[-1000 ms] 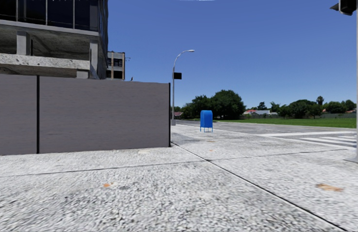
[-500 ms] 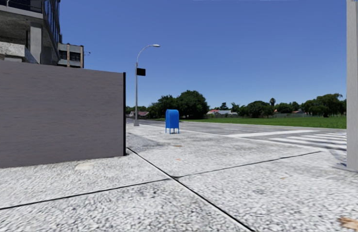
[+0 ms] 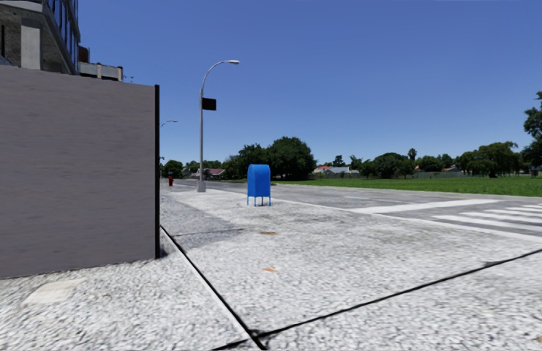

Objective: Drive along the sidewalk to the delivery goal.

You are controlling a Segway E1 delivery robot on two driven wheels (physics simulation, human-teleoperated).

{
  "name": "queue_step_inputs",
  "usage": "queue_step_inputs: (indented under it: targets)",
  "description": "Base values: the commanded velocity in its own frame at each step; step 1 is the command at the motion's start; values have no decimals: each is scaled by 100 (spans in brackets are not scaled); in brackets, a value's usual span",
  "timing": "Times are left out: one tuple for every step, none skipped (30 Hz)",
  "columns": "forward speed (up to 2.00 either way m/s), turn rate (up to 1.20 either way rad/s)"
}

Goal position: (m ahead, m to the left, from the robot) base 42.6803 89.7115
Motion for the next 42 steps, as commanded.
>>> queue_step_inputs:
  targets:
    - [200, 0]
    - [200, 0]
    - [200, 0]
    - [200, 0]
    - [200, 0]
    - [200, 0]
    - [200, 0]
    - [200, 0]
    - [200, 0]
    - [200, 0]
    - [200, 0]
    - [200, 0]
    - [200, 0]
    - [200, 0]
    - [200, 0]
    - [200, 0]
    - [200, 1]
    - [200, 7]
    - [200, 17]
    - [200, 27]
    - [200, 27]
    - [200, 32]
    - [200, 34]
    - [200, 34]
    - [200, 34]
    - [200, 34]
    - [200, 34]
    - [200, 34]
    - [200, 34]
    - [200, 34]
    - [200, 34]
    - [200, 32]
    - [200, 28]
    - [200, 28]
    - [200, 26]
    - [200, 26]
    - [200, 25]
    - [200, 25]
    - [200, 25]
    - [200, 25]
    - [200, 25]
    - [200, 25]
